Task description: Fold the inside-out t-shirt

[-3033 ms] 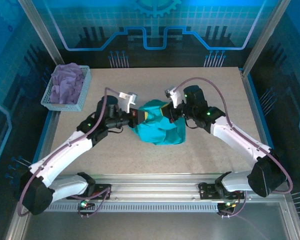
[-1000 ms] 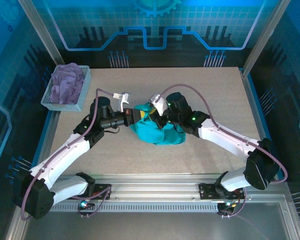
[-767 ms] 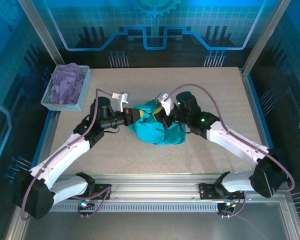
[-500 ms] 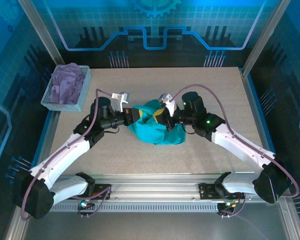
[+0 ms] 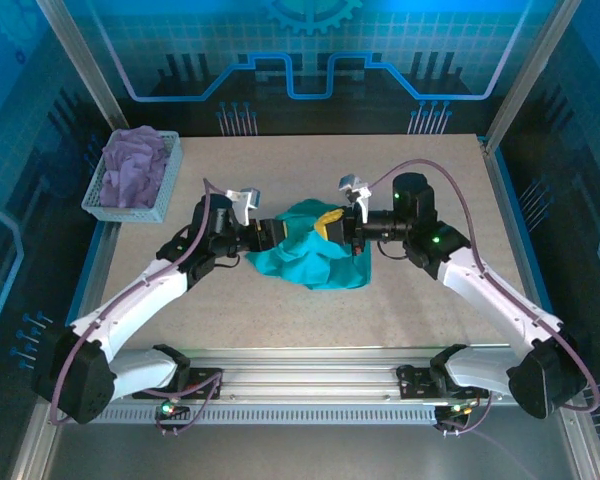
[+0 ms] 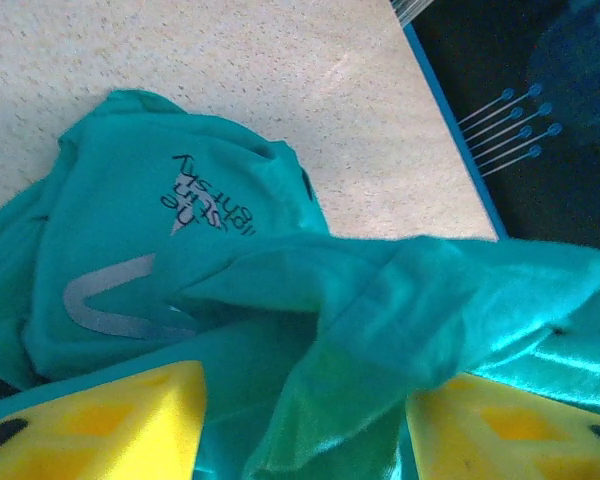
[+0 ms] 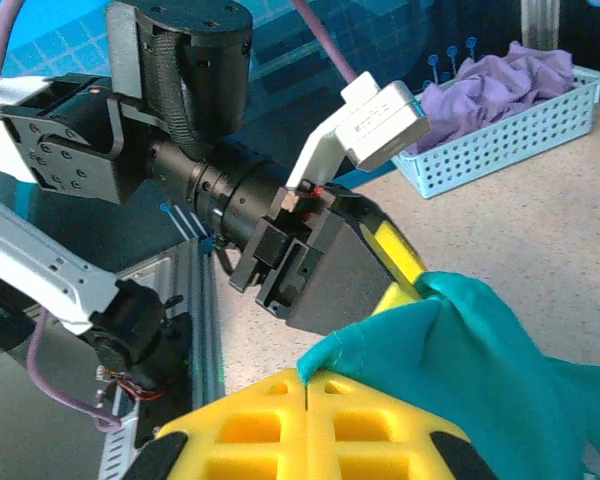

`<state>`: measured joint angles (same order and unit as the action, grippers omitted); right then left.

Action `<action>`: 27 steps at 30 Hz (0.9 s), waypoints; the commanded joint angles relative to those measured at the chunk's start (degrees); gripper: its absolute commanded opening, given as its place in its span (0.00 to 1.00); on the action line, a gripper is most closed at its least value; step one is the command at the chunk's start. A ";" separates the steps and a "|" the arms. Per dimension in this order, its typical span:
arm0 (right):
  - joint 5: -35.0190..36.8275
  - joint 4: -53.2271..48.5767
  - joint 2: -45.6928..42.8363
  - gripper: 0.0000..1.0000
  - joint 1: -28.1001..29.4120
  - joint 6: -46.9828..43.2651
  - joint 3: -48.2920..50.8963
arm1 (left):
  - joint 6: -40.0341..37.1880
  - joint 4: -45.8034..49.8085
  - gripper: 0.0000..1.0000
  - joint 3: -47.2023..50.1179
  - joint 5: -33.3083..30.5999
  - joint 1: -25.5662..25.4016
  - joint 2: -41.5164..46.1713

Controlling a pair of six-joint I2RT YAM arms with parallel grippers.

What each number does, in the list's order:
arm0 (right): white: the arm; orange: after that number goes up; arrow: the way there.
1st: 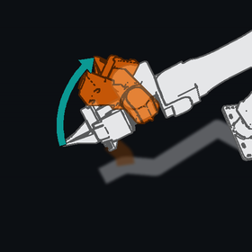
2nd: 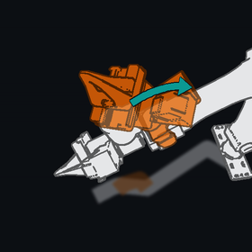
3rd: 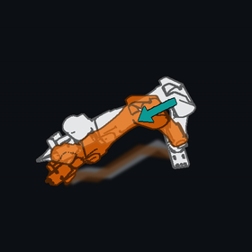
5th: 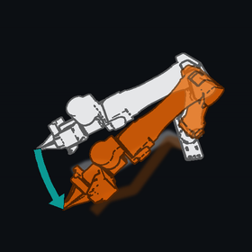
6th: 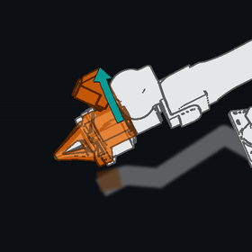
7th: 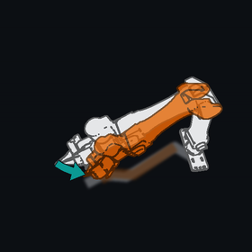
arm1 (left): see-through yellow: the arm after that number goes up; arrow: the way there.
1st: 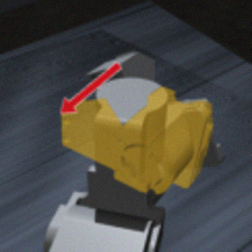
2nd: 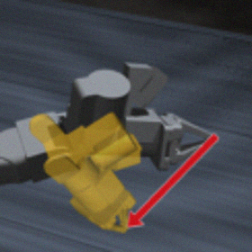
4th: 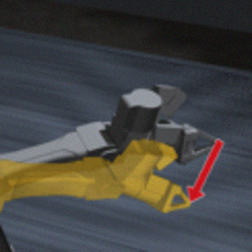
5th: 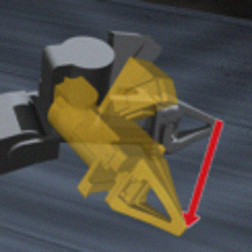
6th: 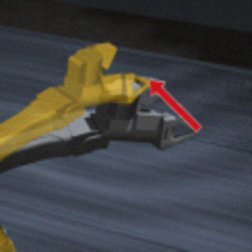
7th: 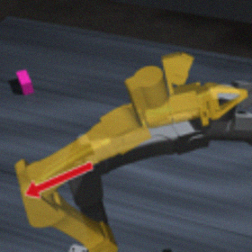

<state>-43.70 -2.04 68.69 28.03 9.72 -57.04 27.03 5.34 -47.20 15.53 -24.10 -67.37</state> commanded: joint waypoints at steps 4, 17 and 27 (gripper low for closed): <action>-4.42 -1.45 2.35 0.00 -1.40 1.94 -1.99 | -7.48 4.65 0.68 0.13 -10.55 -4.22 6.74; -6.43 -14.57 4.99 0.00 -2.53 -6.28 -7.83 | -22.32 5.03 0.50 -6.04 -17.35 -12.98 2.40; -8.33 -15.38 4.44 0.00 -3.82 -7.26 -6.88 | -29.73 4.51 0.63 -10.68 -11.57 -12.99 -6.59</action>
<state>-49.82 -16.10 73.56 25.04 3.79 -63.29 1.45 10.26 -55.18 0.73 -36.67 -72.18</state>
